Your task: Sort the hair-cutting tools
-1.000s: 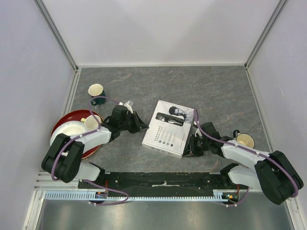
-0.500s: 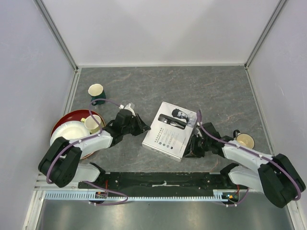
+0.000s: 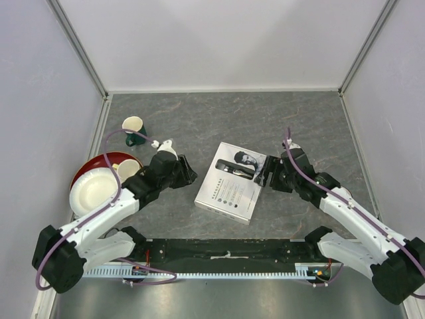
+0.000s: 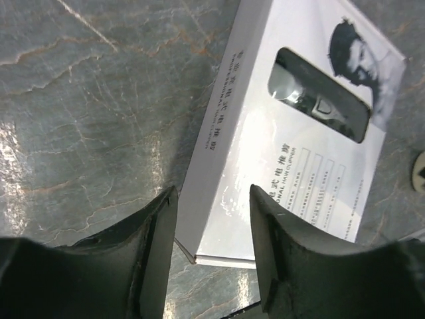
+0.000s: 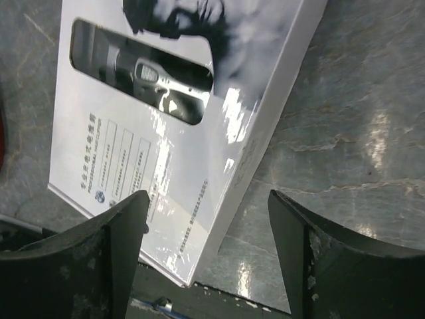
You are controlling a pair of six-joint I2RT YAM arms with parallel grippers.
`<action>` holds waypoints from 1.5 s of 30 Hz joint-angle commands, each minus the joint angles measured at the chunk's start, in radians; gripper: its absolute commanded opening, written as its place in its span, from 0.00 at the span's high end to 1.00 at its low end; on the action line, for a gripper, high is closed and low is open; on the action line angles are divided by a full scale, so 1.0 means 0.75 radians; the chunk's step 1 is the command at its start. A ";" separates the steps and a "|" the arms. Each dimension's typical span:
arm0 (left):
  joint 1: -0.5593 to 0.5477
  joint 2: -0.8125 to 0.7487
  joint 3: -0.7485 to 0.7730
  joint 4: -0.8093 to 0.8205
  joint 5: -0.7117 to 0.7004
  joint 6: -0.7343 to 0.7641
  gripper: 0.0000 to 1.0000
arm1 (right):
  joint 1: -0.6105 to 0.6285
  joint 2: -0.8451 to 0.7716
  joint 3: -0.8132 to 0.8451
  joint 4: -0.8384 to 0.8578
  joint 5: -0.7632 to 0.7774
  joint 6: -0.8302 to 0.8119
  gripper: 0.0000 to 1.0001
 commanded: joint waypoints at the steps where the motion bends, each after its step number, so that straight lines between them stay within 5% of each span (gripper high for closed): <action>1: 0.000 -0.109 0.053 -0.052 -0.036 0.138 0.41 | 0.044 0.076 -0.014 0.052 -0.130 -0.056 0.18; 11: 0.000 -0.078 -0.059 0.130 0.411 0.226 0.34 | 0.063 0.215 -0.053 0.111 -0.056 0.061 0.23; 18: -0.002 0.018 -0.180 0.290 0.528 0.128 0.34 | 0.061 0.360 -0.053 0.362 -0.125 0.043 0.33; 25: 0.000 0.142 -0.178 0.378 0.592 0.118 0.34 | 0.057 0.637 0.213 0.492 -0.134 -0.090 0.35; 34: 0.016 0.212 -0.070 0.321 0.437 0.152 0.36 | 0.044 0.821 0.407 0.504 -0.142 -0.156 0.39; 41: 0.024 -0.029 0.129 -0.047 0.095 0.291 0.34 | 0.030 0.580 0.522 0.247 0.118 -0.270 0.14; 45: 0.026 -0.184 0.227 -0.223 -0.034 0.351 0.28 | 0.016 0.429 0.536 0.185 0.144 -0.295 0.07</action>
